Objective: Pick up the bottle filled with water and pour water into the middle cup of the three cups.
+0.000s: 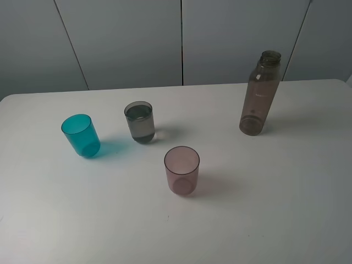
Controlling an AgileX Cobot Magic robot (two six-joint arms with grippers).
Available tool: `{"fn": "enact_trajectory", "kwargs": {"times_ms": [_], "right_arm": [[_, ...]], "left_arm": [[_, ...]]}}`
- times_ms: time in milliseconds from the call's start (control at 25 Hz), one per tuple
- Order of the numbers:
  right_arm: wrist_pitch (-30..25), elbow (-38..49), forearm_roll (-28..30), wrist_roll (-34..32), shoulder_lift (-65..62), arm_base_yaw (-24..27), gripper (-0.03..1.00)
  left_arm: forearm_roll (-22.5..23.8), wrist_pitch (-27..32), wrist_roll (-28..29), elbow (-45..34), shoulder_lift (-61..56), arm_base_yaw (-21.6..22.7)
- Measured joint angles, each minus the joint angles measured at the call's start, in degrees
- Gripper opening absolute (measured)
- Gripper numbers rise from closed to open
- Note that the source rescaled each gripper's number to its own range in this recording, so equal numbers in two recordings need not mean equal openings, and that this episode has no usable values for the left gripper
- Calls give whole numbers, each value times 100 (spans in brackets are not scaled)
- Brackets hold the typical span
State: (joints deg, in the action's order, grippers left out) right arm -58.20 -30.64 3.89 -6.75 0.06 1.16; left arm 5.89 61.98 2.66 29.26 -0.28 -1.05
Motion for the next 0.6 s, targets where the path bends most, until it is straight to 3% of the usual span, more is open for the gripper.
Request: {"fn": "enact_trajectory", "kwargs": {"times_ms": [240,600], "right_arm": [[-427,120,36,-15,0,-256,85],[-426,128,101,-62,-2,-281,85]], "left_arm": [[0,0,0,0,0,0],[0,0,-24,0,0,0]]}}
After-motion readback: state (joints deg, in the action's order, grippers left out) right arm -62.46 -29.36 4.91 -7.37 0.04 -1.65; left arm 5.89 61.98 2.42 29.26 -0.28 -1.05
